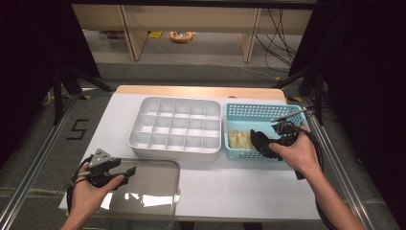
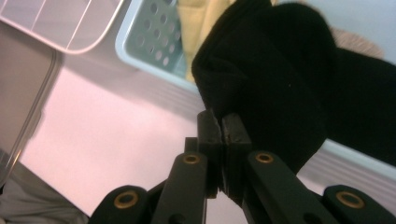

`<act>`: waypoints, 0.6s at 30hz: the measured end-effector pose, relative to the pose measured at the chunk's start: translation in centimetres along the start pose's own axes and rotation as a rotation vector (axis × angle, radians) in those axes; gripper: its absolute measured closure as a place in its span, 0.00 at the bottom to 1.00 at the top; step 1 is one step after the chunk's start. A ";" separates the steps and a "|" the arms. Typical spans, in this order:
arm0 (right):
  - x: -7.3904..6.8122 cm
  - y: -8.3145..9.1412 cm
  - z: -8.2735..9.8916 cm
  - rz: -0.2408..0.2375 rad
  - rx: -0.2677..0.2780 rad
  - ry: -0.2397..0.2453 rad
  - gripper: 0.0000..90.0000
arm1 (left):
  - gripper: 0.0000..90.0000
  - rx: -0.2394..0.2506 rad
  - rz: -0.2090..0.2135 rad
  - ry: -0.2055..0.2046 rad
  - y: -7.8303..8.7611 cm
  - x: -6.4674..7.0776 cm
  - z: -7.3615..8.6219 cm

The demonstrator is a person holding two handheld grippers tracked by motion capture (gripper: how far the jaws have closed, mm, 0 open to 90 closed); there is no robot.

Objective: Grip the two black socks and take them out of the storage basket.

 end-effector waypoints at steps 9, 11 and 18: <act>-0.9 -0.9 1.2 -0.011 -0.051 0.029 0.98 | 0.35 0.000 0.001 -0.004 0.0 0.1 0.0; -1.7 -1.1 1.7 -0.022 -0.074 -0.016 0.98 | 0.35 -0.006 -0.003 -0.004 0.0 0.0 0.0; -2.3 -1.9 2.5 -0.036 -0.091 0.051 0.98 | 0.35 0.007 0.003 0.001 0.0 0.2 -0.1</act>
Point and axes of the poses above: each handheld gripper's, and its own axes: y roughly backward along the jaws, z roughly out of its underside, x roughly to its right, the point moved 6 cm from there along -y, roughly forward along the jaws, and after that the axes turned 5 degrees about -x, right-handed, at the moved point
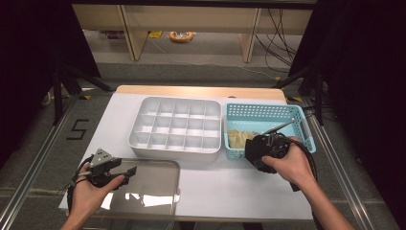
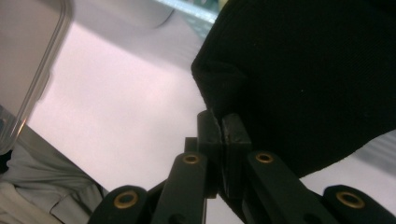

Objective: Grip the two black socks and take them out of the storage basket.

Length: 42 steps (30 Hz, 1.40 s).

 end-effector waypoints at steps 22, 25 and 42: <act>-3.7 -3.0 2.4 -0.036 -0.020 0.063 0.98 | 0.35 -0.003 0.008 -0.020 -0.1 0.2 0.0; -4.6 -3.4 2.4 -0.049 0.000 0.074 0.98 | 0.35 -0.002 0.012 -0.016 -0.2 0.5 -0.1; -7.0 -4.6 1.2 -0.138 0.068 0.044 0.77 | 0.35 -0.009 0.024 -0.028 -0.2 0.7 -0.1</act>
Point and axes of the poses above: each handheld gripper's, and its own axes: y roughly backward along the jaws, z roughly out of its underside, x roughly to its right, the point moved 6 cm from there along -y, roughly forward along the jaws, and after that the axes turned 5 degrees about -x, right-handed, at the moved point
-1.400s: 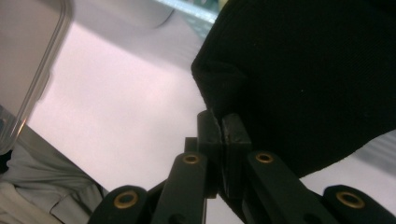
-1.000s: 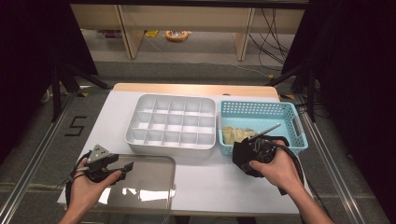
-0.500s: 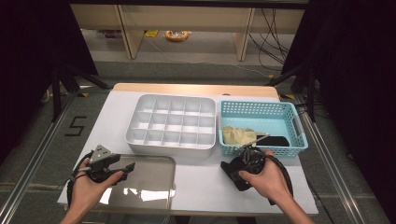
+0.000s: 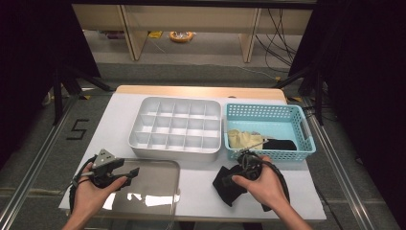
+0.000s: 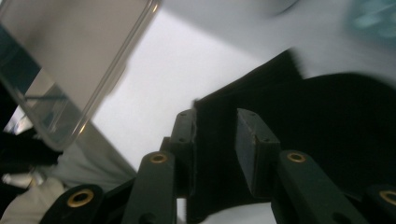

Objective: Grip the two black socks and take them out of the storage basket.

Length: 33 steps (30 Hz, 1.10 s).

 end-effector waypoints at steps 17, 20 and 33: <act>9.0 8.1 -3.9 0.162 0.207 -0.167 0.74 | 0.35 0.000 -0.013 0.004 0.1 -0.3 0.1; 10.4 8.5 -4.2 0.184 0.218 -0.197 0.73 | 0.35 0.003 -0.009 0.010 0.2 -0.3 0.1; 15.7 9.3 -4.6 0.265 0.147 -0.351 0.72 | 0.35 0.001 -0.013 0.006 0.1 -0.5 0.1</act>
Point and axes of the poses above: each handheld gripper's, and its own axes: y roughly backward along the jaws, z roughly out of its underside, x roughly to its right, the point moved 6 cm from there along -y, roughly forward along the jaws, and after that the axes turned 5 degrees about -x, right-handed, at the moved point
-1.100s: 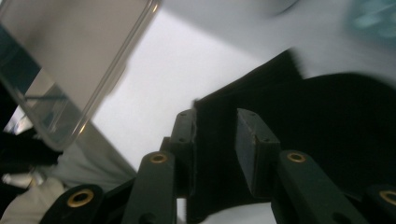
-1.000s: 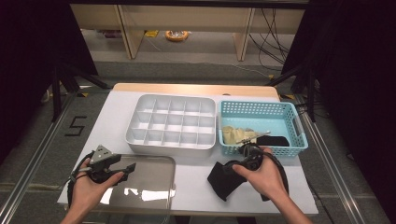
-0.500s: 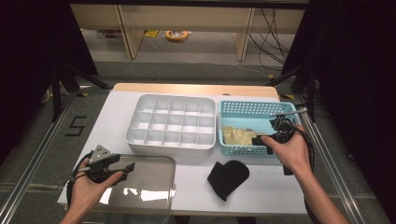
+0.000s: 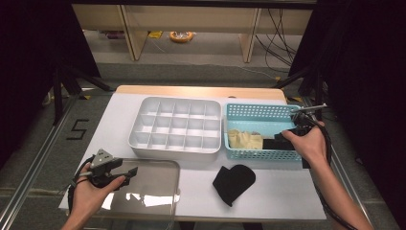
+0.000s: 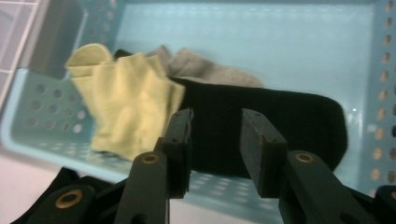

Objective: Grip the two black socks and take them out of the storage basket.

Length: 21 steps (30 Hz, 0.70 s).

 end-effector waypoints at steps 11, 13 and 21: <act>2.4 -1.4 -1.5 0.102 -0.037 -0.081 0.70 | 0.35 0.003 0.004 0.011 0.0 0.0 0.0; 2.8 -1.8 -1.7 0.114 -0.040 -0.084 0.69 | 0.35 0.003 0.007 0.011 0.0 0.0 0.0; 2.7 -3.3 -2.4 0.131 -0.101 -0.095 0.67 | 0.35 0.003 0.007 0.012 -0.1 0.1 0.0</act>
Point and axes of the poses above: each handheld gripper's, and its own axes: y roughly backward along the jaws, z roughly out of its underside, x roughly to its right, the point moved 6 cm from there along -y, roughly forward along the jaws, and after that the axes turned 5 degrees about -x, right-handed, at the moved point
